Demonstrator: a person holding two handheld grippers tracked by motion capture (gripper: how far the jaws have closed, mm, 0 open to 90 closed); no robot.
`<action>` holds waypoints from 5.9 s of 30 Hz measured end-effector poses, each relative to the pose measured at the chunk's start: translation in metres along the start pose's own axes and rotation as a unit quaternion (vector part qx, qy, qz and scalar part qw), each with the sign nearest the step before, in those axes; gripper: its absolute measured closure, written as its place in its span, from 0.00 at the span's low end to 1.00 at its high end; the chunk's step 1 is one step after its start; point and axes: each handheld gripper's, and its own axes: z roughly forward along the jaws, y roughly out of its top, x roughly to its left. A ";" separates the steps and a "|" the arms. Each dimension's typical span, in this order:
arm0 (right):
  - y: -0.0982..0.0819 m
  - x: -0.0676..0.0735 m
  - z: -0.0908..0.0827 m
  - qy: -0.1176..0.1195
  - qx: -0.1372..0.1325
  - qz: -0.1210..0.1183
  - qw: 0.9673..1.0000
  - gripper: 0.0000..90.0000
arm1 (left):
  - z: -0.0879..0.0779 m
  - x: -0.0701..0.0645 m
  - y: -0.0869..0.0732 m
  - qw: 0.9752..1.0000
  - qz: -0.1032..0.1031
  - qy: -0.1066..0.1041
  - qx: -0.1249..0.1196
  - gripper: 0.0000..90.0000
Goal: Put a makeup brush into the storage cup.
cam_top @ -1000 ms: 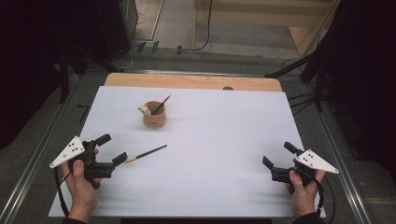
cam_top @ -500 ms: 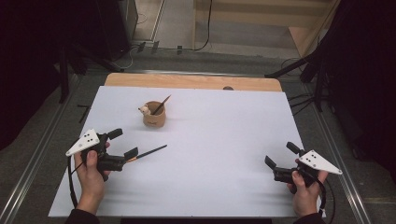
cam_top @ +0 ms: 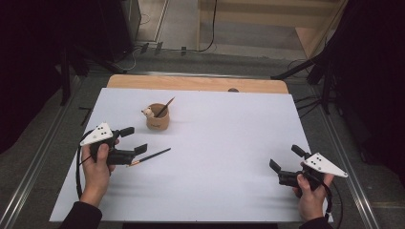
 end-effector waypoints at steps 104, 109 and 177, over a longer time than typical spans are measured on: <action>0.000 0.008 0.007 -0.002 0.019 -0.016 1.000 0.00 | 0.061 -0.017 0.006 0.950 0.066 0.010 0.306 0.94; 0.002 0.008 0.006 -0.003 0.016 -0.016 1.000 0.00 | 0.061 -0.023 0.009 0.960 0.055 0.004 0.275 0.94; 0.066 0.130 0.114 0.071 0.018 0.036 0.997 0.24 | 0.094 -0.072 0.023 0.994 0.034 -0.076 0.071 0.94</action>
